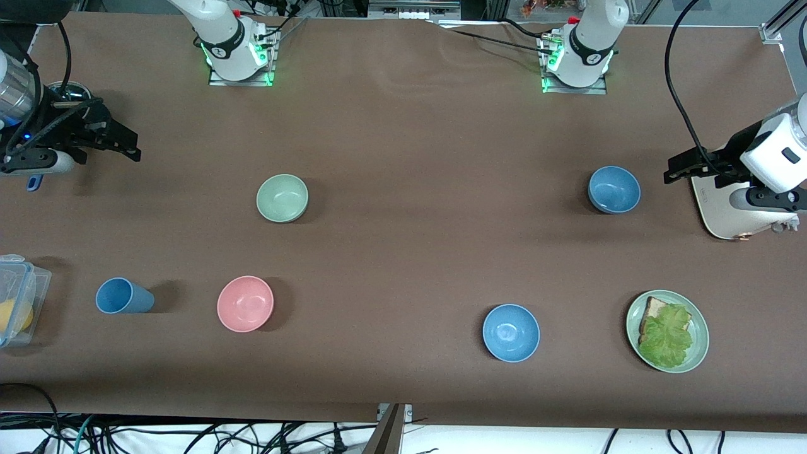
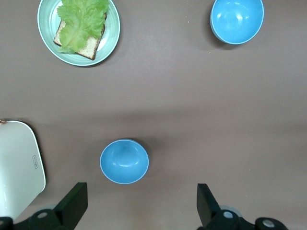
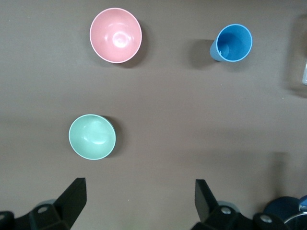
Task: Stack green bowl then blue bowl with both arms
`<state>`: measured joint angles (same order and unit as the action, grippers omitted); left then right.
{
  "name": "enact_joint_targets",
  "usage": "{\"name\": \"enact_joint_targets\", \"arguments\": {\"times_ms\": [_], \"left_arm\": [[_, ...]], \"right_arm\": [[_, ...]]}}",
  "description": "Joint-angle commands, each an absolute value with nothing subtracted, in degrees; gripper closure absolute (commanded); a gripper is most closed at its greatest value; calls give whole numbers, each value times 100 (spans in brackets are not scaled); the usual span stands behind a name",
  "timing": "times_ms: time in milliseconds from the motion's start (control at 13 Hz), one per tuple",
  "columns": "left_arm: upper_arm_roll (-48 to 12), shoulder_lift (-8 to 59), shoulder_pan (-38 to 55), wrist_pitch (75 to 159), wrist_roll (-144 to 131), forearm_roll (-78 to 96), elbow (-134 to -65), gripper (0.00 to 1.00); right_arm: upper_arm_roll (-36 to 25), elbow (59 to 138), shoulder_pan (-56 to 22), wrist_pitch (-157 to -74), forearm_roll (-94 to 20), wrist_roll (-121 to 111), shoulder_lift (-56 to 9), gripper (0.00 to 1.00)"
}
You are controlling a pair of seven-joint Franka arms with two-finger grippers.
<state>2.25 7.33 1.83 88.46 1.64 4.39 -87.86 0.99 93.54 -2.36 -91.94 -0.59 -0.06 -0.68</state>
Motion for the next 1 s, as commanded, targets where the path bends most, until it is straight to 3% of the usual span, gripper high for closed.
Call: {"name": "enact_joint_targets", "arguments": {"times_ms": [0, 926], "left_arm": [[220, 756, 202, 8745, 149, 272, -8675, 0], [229, 756, 193, 8754, 167, 272, -8675, 0]], "right_arm": [[123, 9350, -211, -9052, -53, 17, -10, 0], [141, 9272, -220, -9088, -62, 26, -61, 0]]}}
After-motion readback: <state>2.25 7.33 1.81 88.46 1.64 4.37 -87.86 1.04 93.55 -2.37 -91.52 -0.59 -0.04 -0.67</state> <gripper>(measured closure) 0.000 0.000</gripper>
